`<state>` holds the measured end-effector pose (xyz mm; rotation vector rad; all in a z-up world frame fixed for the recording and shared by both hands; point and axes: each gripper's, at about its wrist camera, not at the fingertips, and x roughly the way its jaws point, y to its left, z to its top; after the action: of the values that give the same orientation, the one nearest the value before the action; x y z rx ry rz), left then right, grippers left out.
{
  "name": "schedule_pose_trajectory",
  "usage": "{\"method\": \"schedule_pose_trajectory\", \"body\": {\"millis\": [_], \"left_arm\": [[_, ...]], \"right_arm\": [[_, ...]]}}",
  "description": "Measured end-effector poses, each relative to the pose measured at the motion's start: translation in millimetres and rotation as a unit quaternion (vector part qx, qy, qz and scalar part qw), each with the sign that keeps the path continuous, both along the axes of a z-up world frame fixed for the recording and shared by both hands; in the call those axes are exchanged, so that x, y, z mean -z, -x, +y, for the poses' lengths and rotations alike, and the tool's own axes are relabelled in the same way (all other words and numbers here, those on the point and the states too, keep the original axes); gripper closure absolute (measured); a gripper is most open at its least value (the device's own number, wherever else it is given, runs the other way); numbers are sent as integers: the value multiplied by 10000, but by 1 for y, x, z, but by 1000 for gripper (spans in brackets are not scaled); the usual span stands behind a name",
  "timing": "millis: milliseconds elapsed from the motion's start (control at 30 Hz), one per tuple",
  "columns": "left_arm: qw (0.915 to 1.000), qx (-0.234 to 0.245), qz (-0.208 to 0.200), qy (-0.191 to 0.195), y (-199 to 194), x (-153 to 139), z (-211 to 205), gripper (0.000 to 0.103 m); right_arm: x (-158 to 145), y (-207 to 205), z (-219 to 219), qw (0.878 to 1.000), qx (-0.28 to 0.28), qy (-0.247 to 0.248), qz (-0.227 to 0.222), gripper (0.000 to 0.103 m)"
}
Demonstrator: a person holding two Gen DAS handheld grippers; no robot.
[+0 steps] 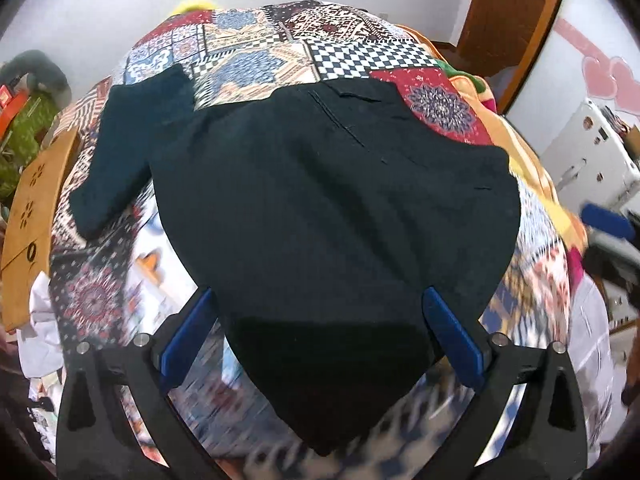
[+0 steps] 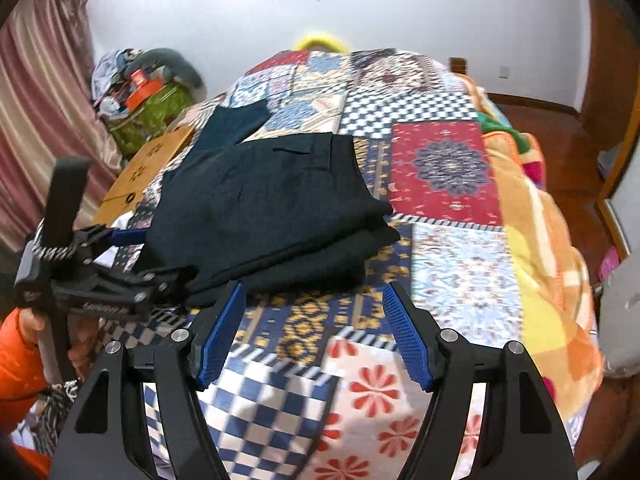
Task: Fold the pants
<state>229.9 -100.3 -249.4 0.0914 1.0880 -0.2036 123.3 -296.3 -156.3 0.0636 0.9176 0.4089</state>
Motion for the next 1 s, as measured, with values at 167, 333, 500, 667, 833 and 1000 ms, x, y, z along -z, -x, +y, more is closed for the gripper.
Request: {"method": "schedule_pose_trajectory", "body": {"millis": [167,333,500,667,833,1000], "left_arm": [[9996,271,67,87,-25,-7,-27,2],[9986,164,-495,122,-44,-47,-2,2],[9970,-140,-707,-297,-108,-56,31,2],[9959,-179,-224,-855,-193,-11,38,2],[9893,72,391,-1403,-227,52,31,0],[9924,135,13,-1225,-200,52,52,0]], "right_arm": [[-1,0,-21,9996,249,147,-46,35],[7,-8,-26,9994,339,77,66,35],[27,-28,-21,9986,377,-186,325,35],[38,-40,-5,9967,399,-507,498,35],[39,-49,2,9967,402,-504,495,35],[41,-54,3,9969,408,-394,546,35]]}}
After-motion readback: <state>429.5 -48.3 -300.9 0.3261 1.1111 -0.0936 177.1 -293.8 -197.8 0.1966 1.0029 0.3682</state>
